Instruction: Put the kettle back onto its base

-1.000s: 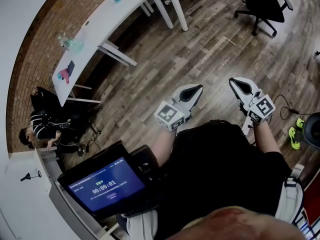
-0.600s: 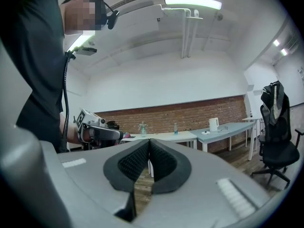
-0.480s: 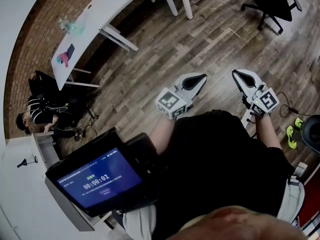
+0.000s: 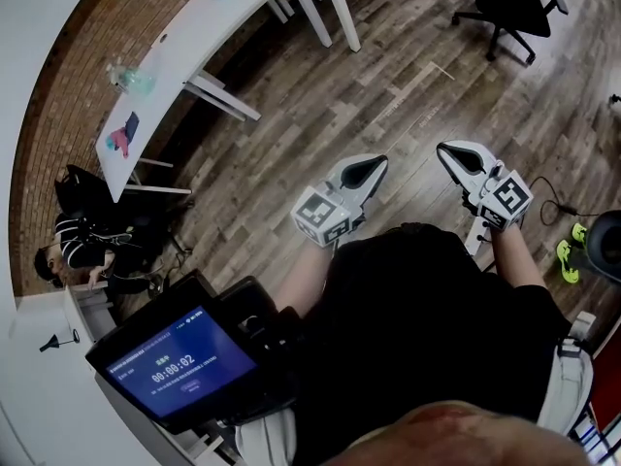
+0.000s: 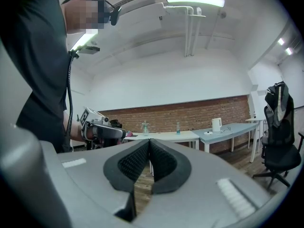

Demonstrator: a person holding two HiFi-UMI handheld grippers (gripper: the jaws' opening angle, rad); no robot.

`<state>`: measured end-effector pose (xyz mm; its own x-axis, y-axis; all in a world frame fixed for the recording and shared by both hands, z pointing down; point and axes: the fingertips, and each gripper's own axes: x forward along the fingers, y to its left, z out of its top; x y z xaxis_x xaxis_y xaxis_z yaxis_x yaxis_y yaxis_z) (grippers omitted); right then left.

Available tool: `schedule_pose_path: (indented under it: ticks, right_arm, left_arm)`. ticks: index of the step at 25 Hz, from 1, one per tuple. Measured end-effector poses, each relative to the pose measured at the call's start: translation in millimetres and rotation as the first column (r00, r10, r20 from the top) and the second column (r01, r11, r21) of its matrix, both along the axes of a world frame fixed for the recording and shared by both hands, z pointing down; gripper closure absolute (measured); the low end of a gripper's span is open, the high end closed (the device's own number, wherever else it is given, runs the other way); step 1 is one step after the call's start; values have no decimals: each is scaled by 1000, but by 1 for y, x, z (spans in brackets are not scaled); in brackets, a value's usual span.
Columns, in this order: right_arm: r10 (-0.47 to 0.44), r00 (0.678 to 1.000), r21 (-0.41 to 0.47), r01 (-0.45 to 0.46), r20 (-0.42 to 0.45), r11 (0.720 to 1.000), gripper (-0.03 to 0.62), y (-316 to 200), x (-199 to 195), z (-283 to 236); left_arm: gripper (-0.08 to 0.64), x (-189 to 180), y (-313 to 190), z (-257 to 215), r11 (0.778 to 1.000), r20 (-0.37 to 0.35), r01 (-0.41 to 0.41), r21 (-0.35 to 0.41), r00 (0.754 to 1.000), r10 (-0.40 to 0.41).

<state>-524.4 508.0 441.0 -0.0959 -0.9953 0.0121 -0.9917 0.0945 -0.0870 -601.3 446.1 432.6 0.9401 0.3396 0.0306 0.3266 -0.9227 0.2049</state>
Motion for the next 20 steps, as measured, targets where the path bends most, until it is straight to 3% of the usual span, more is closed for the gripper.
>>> schedule_pose_path:
  ticks: [20]
  right_arm:
    - [-32,999,-24,32,30,999,586,16,-5,16]
  left_arm:
    - [557,6,13,14,1000,16,-7,8,1000,7]
